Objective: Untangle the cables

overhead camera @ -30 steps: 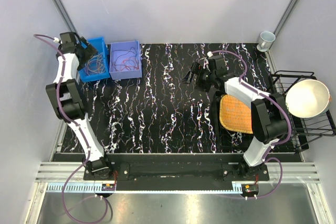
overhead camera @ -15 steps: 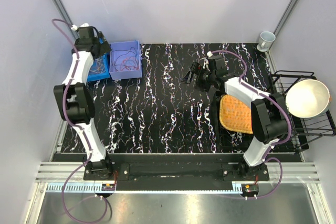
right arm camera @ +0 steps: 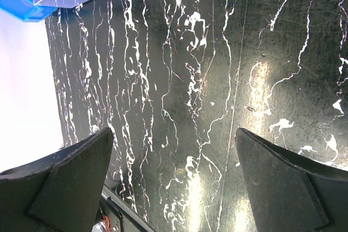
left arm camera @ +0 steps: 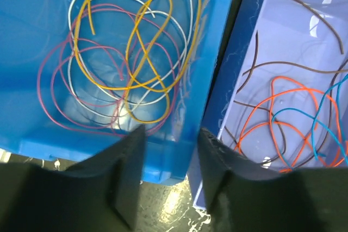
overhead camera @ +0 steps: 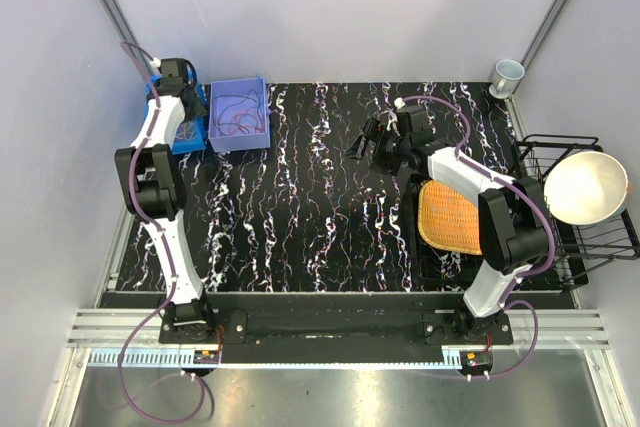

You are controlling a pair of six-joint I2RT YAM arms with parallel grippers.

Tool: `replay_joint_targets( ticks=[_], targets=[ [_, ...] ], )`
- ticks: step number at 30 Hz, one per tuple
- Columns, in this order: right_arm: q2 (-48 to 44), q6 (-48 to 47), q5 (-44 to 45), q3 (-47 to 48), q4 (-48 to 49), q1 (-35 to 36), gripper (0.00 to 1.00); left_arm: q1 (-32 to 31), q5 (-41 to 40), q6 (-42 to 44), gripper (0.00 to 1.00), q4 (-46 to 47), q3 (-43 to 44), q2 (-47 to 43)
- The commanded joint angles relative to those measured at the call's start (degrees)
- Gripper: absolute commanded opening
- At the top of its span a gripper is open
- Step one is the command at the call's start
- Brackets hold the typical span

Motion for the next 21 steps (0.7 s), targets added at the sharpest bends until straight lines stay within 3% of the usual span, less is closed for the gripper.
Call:
replay_joint_targets(
  ticks=[1, 4, 7, 10, 21],
  targets=[
    [-0.8, 0.3, -1.6, 0.2, 1.9, 0.0, 1.00, 0.1, -1.2, 1.7, 0.28, 0.4, 2.8, -0.6],
    [-0.9, 0.2, -1.5, 0.2, 2.0, 0.0, 1.00, 0.1, -0.7, 2.3, 0.15, 0.3, 1.4, -1.8],
    [-0.5, 0.3, -1.8, 0.5, 2.1, 0.1, 1.00, -0.2, -0.8, 2.4, 0.14, 0.6, -1.3, -3.3],
    [-0.4, 0.5, -2.3, 0.4, 2.1, 0.1, 0.99, -1.0, -0.3, 2.8, 0.04, 1.2, -3.6, -4.5],
    [-1.4, 0.3, -2.2, 0.1, 2.1, 0.0, 1.00, -5.4, 4.7, 13.7, 0.05, 3.2, -6.8, -5.6]
  ],
)
